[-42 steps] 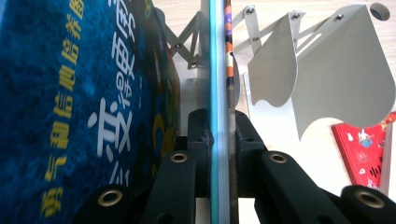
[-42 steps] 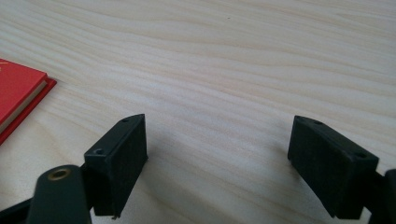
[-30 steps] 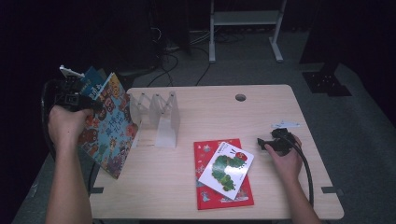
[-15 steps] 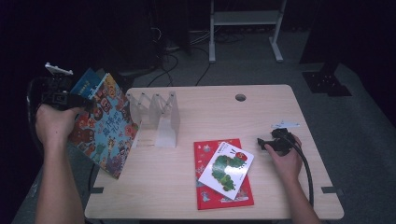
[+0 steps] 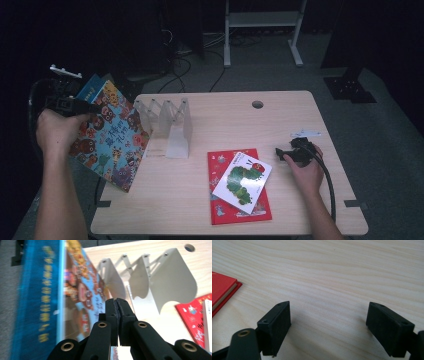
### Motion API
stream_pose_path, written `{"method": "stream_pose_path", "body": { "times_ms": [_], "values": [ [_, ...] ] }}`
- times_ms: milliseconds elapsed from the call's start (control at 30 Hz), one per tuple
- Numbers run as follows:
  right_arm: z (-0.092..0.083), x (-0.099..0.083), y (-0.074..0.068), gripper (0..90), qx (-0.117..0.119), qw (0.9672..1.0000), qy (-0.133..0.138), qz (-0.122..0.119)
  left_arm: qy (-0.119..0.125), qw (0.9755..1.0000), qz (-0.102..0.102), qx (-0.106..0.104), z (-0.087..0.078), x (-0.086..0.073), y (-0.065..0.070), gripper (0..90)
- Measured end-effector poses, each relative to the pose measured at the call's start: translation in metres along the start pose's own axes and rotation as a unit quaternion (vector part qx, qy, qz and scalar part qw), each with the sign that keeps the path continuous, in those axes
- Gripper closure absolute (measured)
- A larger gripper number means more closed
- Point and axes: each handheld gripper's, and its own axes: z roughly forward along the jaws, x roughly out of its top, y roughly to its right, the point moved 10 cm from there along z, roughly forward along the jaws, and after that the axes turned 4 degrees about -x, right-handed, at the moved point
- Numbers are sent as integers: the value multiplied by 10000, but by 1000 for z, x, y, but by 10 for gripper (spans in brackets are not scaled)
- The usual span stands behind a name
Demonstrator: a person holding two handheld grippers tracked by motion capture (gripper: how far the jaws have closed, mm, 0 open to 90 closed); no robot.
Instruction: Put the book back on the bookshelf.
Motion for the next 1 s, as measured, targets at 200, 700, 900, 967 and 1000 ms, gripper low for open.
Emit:
{"method": "stream_pose_path", "body": {
  "times_ms": [200, 700, 900, 967, 1000],
  "values": [
    [0, 0, 0, 188, 1, 10000, 1, 0, -165, 9989, 297, -310, 16, -7, 21, 900],
    [0, 0, 0, 188, -2, 10000, 1, -6, -508, 9913, 874, -843, 64, -43, 64, 898],
    [0, 0, 0, 188, -2, 10000, 2, -5, -640, 9883, 1021, -937, 84, -62, 73, 898],
    [0, 0, 0, 188, -2, 10000, 1, -5, -665, 9874, 1072, -960, 89, -68, 76, 897],
    [0, 0, 0, 187, -2, 10000, 2, -5, -686, 9866, 1121, -969, 92, -71, 78, 897]
  ]
}}
